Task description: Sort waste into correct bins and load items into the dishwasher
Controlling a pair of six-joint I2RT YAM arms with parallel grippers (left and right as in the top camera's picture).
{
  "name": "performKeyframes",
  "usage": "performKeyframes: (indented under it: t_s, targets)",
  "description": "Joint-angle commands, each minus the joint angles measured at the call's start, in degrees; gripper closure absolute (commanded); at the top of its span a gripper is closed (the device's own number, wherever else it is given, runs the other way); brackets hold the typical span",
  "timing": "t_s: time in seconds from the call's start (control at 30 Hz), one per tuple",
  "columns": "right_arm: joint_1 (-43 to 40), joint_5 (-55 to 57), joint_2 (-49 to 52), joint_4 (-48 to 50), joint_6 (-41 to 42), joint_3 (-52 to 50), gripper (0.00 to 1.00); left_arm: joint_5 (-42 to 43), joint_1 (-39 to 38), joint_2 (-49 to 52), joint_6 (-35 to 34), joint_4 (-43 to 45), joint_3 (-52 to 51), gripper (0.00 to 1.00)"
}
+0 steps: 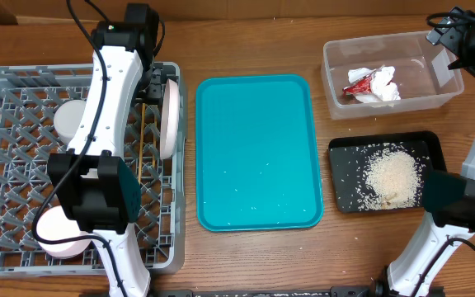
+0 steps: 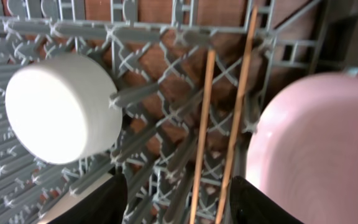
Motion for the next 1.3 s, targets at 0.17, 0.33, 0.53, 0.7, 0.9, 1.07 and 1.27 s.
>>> performKeyframes:
  t_s: [0.17, 0.33, 0.53, 0.7, 0.9, 1.07, 1.27]
  targets:
    - [-0.11, 0.61, -1.38, 0.13, -0.24, 0.79, 0.00, 4.59, 0.33, -1.55, -4.04, -9.66, 4.31, 0.38]
    - [-0.11, 0.61, -1.38, 0.13, -0.24, 0.79, 0.00, 16.98, 0.31, -8.20, -1.46, -12.83, 7.13, 0.27]
    - [-0.11, 0.61, -1.38, 0.13, -0.24, 0.79, 0.00, 20.65, 0.20, -20.57, -1.55, -15.78, 7.08, 0.15]
    - [-0.11, 0.61, -1.38, 0.13, -0.24, 0.79, 0.00, 22.12, 0.13, -31.08, -1.66, -16.92, 1.97, 0.07]
    - [-0.11, 0.61, -1.38, 0.13, -0.24, 0.79, 0.00, 23.91, -0.85, -47.12, -3.56, -16.35, -13.75, 0.06]
    - [-0.11, 0.61, -1.38, 0.13, -0.24, 0.79, 0.00, 25.16, -1.40, -58.99, -10.75, -14.23, -26.69, 0.00]
    - [-0.11, 0.61, -1.38, 0.13, -0.22, 0.79, 0.00, 25.00, -1.40, -66.27, -15.19, -14.49, -33.86, 0.00]
